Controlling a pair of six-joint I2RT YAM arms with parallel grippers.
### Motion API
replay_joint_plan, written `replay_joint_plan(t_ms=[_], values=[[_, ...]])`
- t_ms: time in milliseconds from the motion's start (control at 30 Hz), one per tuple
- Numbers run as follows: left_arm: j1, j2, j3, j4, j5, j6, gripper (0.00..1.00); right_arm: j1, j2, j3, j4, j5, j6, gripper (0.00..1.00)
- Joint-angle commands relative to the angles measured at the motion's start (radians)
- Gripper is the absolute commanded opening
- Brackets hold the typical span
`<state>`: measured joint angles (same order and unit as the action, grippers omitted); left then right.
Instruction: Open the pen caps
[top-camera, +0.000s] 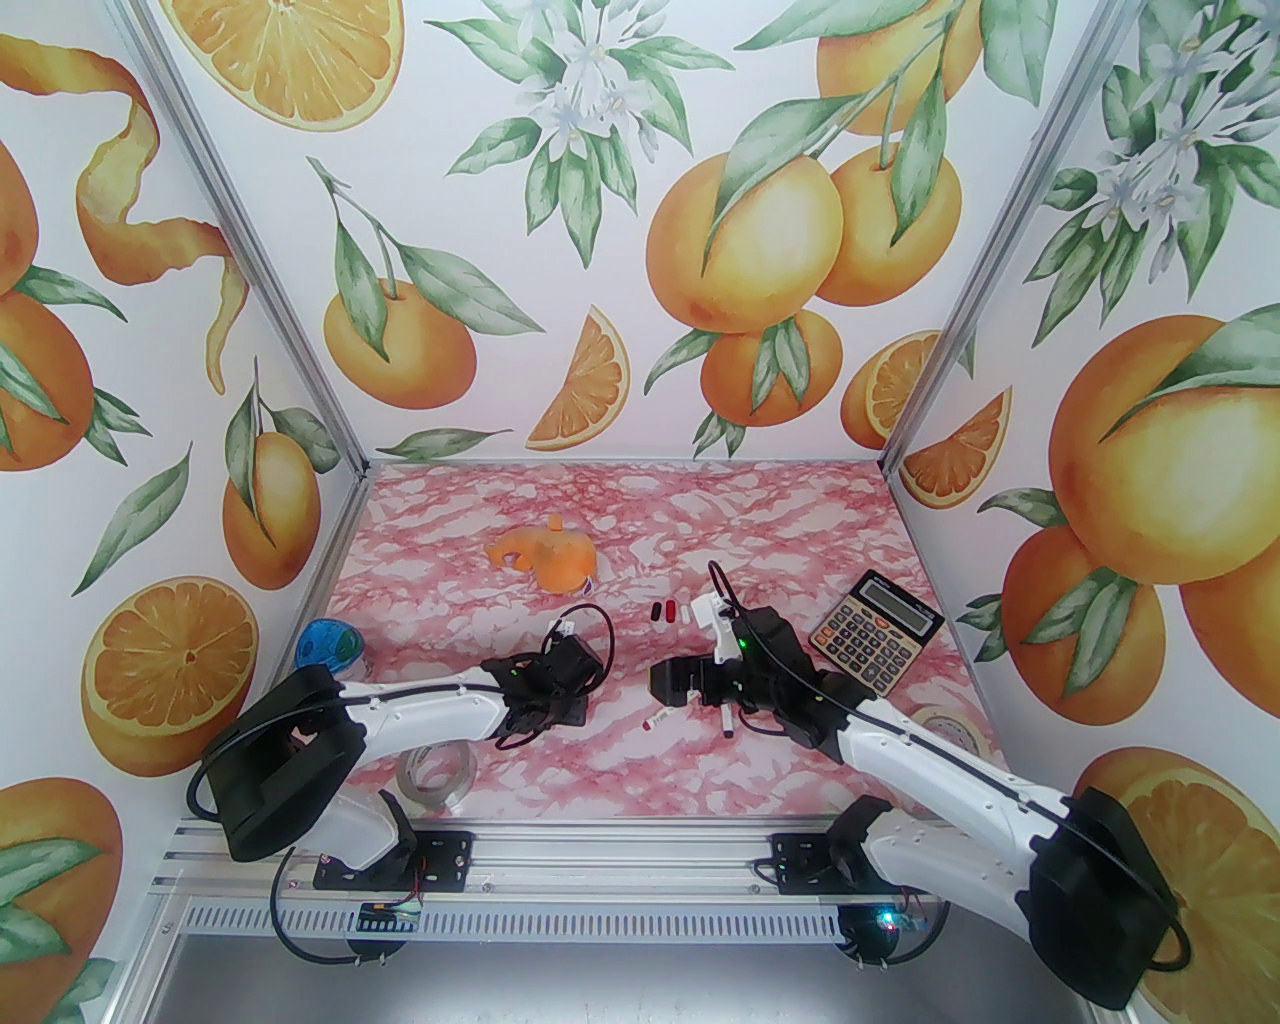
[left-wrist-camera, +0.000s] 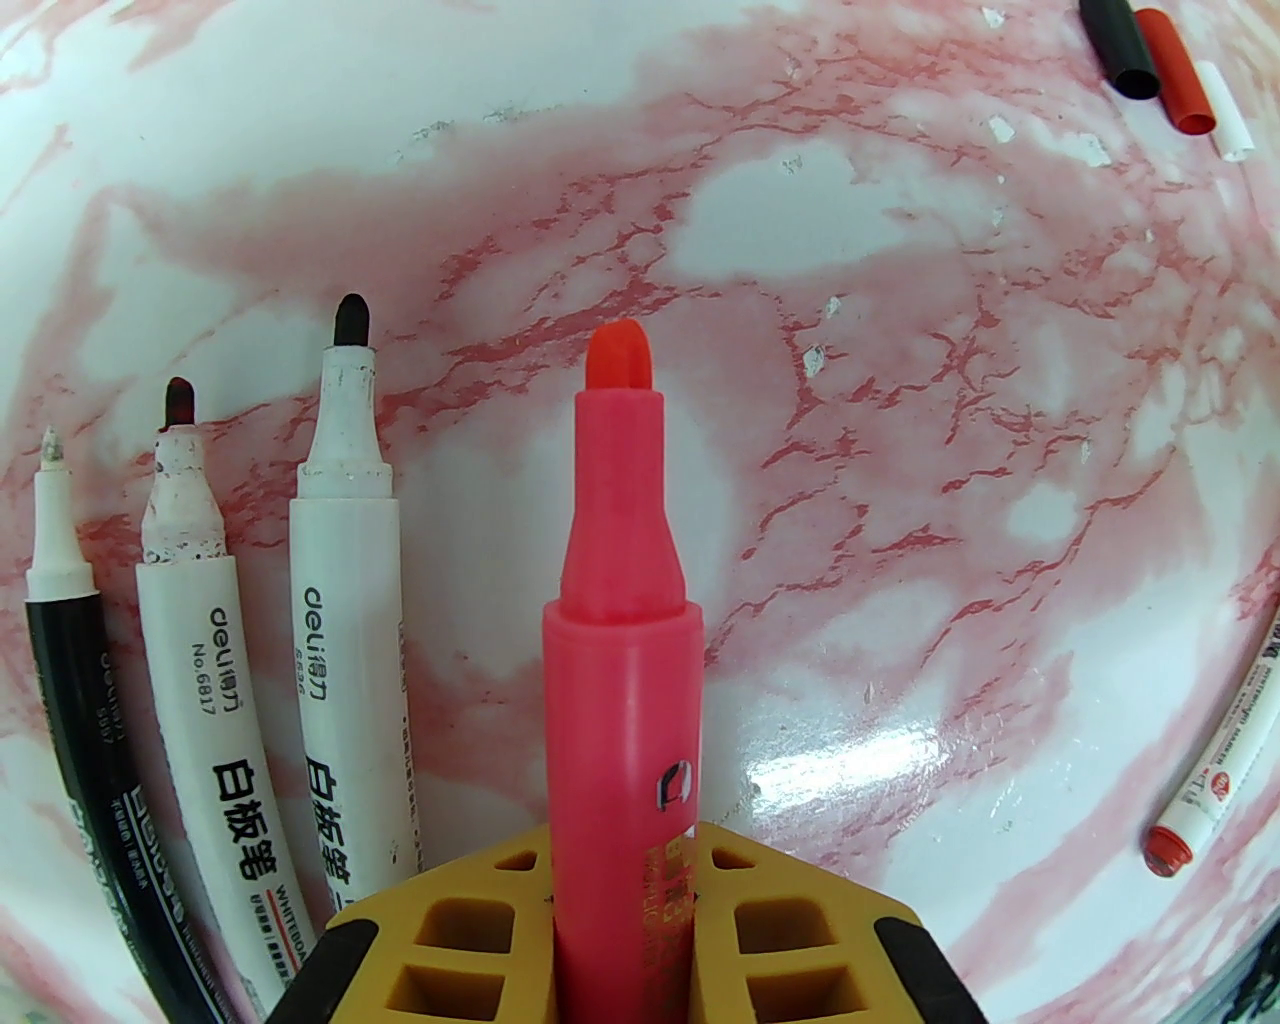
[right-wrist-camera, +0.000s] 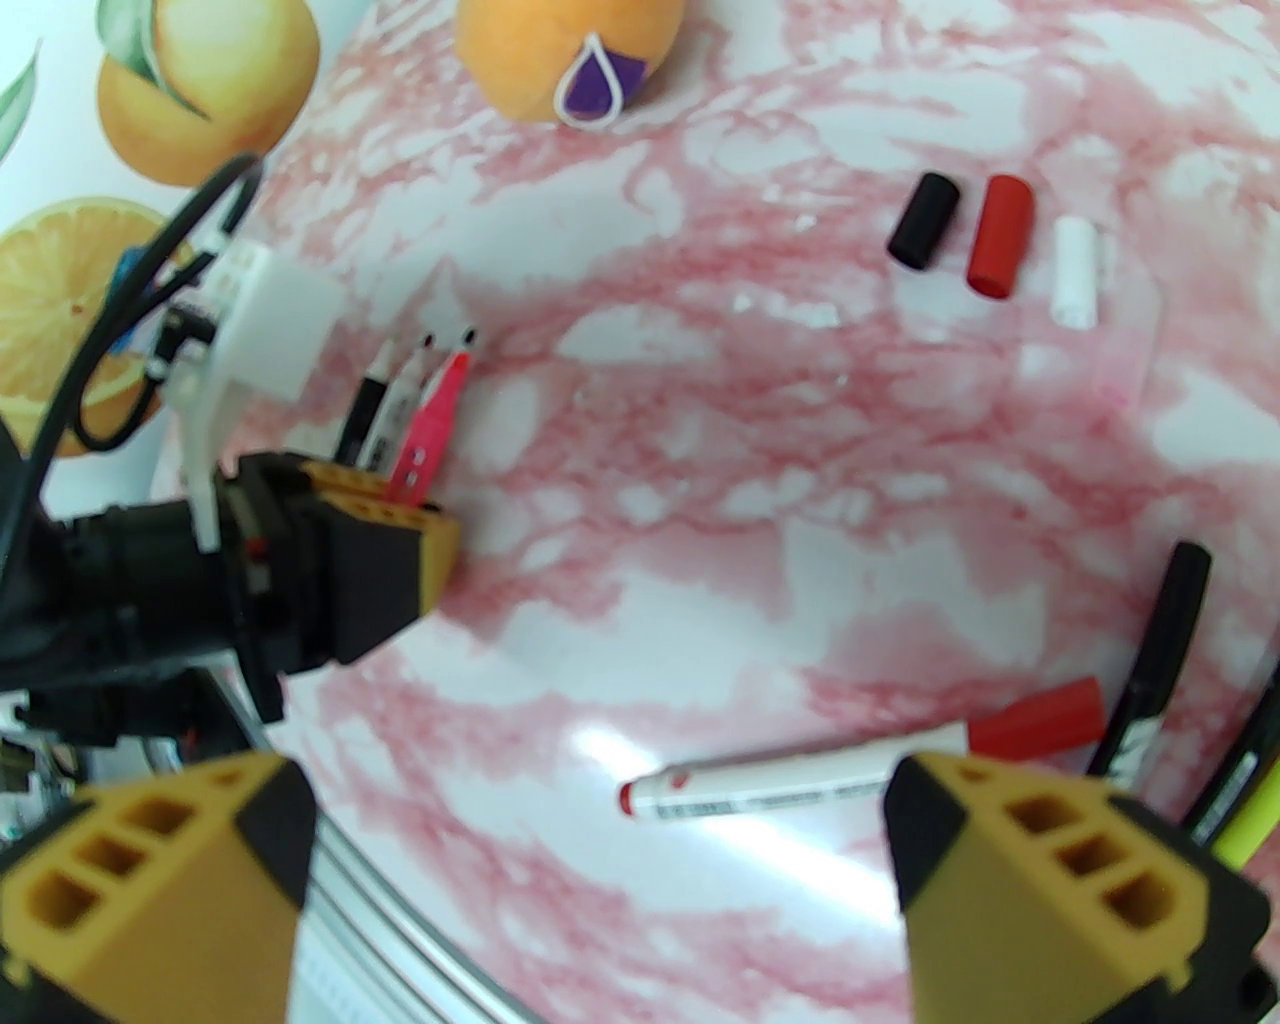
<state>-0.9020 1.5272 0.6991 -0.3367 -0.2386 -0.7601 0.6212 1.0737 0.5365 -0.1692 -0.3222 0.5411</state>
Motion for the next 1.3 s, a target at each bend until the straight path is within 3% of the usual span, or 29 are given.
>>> replay_joint_plan(t_ms=[0,467,567,767,833,1000,1267], values=[[-0.011,0.02,0.029,-0.021,-0.014,-0.018,0.23,0.007,0.002,0.02,0.013,0.0,0.004,1.0],[-0.03,-0.025,0.043,-0.068,-0.037,-0.035,0.29,0.007,-0.02,-0.001,0.011,0.006,0.009,1.0],[-0.035,-0.068,0.053,-0.082,-0.025,-0.02,0.35,0.007,-0.023,-0.003,0.012,0.013,0.009,1.0],[-0.034,-0.173,0.078,-0.141,-0.033,0.035,0.41,0.007,-0.057,-0.025,0.005,0.115,0.021,1.0],[-0.033,-0.209,0.082,-0.112,0.009,0.087,0.42,0.008,-0.074,-0.036,0.0,0.151,0.033,0.99],[-0.023,-0.207,0.067,0.066,0.28,0.259,0.45,0.006,-0.155,-0.075,-0.03,0.241,0.11,0.99],[-0.029,-0.058,0.159,0.138,0.469,0.401,0.47,0.007,-0.3,-0.084,-0.215,0.288,0.155,0.99]])
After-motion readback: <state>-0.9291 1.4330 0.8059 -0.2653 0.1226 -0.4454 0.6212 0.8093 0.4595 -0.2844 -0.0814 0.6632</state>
